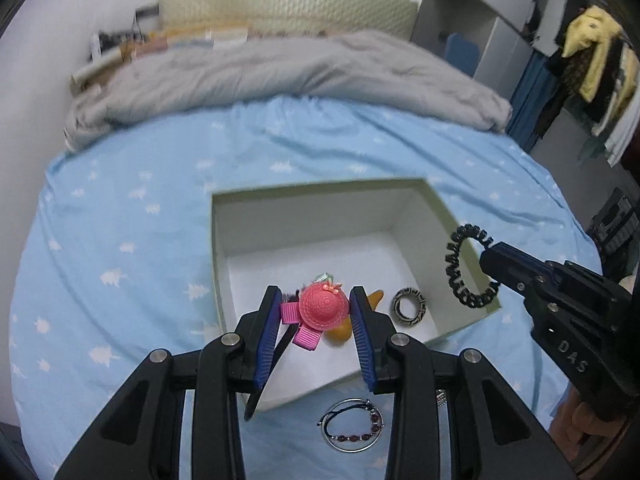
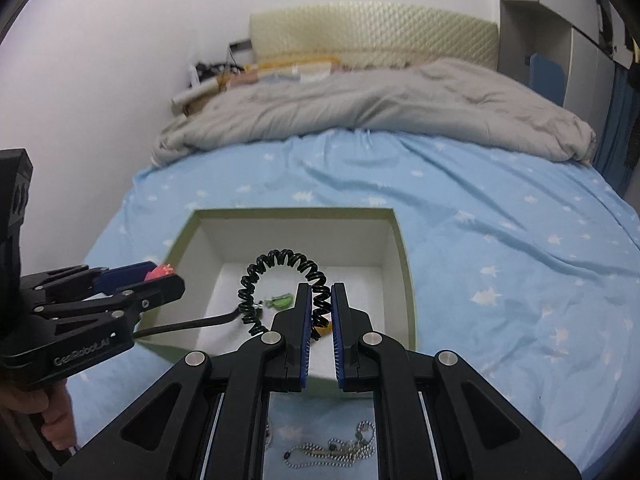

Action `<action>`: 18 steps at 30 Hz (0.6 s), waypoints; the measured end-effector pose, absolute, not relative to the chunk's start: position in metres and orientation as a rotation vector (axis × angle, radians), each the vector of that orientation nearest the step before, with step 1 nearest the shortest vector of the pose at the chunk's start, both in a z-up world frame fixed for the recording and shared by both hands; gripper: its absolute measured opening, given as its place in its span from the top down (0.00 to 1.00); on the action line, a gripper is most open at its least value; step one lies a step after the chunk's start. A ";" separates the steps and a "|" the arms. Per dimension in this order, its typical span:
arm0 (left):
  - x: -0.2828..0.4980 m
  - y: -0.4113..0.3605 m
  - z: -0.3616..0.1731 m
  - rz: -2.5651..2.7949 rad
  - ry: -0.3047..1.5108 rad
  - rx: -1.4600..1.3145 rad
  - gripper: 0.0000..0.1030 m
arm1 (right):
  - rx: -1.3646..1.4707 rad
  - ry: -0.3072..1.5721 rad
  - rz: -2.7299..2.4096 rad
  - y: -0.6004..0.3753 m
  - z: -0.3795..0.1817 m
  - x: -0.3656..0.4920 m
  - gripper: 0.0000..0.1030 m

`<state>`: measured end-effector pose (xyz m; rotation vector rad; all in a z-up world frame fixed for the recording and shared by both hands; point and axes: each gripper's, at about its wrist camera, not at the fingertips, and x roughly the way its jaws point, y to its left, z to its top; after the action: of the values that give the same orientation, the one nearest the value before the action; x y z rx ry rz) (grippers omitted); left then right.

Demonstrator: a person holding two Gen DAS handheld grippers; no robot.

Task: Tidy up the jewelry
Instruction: 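Carry the hair tie and pink charm over the green box and open both tools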

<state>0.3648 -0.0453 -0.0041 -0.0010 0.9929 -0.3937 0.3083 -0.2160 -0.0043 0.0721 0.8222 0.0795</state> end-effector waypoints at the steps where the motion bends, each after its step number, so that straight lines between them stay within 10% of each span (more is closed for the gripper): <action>1: 0.371 -0.046 -0.009 -0.390 1.018 -0.001 0.66 | 0.070 0.836 0.082 -0.216 -0.008 0.313 0.93; 18: 0.396 -0.040 -0.028 -0.310 1.113 0.022 0.65 | 0.100 0.943 0.096 -0.223 -0.031 0.337 0.84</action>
<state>0.3956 -0.0404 -0.0280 0.0221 1.1134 -0.3097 0.3373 -0.2234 -0.0313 0.1005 0.9432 0.0959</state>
